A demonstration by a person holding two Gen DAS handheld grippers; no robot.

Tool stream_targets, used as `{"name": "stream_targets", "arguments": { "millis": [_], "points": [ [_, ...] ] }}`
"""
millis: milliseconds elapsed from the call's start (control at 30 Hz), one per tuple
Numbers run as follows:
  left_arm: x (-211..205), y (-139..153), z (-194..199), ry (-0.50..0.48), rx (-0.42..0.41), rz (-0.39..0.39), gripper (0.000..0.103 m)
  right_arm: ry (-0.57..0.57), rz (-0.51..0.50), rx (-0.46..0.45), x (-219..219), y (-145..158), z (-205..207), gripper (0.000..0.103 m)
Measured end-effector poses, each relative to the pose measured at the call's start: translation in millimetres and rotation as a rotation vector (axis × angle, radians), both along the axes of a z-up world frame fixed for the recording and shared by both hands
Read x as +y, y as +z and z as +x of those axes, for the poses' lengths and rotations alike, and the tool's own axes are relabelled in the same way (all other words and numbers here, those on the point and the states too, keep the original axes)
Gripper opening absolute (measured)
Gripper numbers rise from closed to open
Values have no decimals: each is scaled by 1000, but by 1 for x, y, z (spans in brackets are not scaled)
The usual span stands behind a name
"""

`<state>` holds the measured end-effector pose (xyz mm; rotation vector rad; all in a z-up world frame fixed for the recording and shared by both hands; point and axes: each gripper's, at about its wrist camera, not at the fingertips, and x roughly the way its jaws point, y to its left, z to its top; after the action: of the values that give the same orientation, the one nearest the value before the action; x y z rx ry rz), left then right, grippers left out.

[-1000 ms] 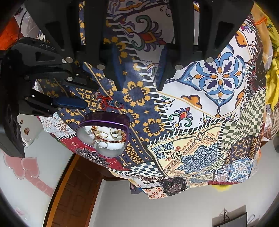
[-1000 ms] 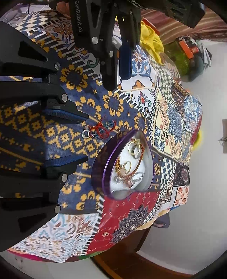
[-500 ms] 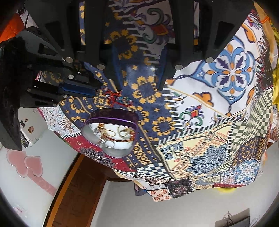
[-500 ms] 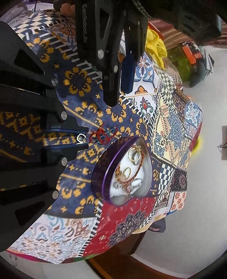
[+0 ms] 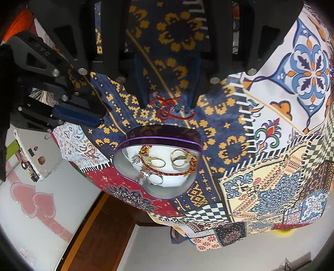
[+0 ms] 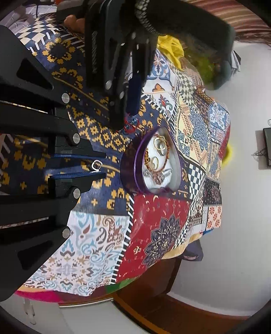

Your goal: Organize jewelry

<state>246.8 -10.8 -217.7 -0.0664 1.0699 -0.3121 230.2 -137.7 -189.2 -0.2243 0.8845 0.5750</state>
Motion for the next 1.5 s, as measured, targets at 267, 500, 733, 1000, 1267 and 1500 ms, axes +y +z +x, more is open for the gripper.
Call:
{"name": "stream_targets", "arguments": {
  "millis": [267,500,733,1000,1267,1500],
  "points": [
    [-10,-5,6,3,-25,46,37,-15,27,-13,-4,4,0,10],
    [-4,-3,5,27,-37,69,6,-30,53,-25,-9,11,2,10],
    [3,13,-10,42,-89,88,6,-40,77,-51,-10,24,1,10],
    [7,54,-19,49,-189,83,6,-51,111,-90,-10,42,1,10],
    [9,87,-17,56,-275,62,6,-50,140,-137,-5,62,6,10],
    [11,104,-12,58,-322,34,6,-49,166,-165,-2,72,15,10]
  ]
}}
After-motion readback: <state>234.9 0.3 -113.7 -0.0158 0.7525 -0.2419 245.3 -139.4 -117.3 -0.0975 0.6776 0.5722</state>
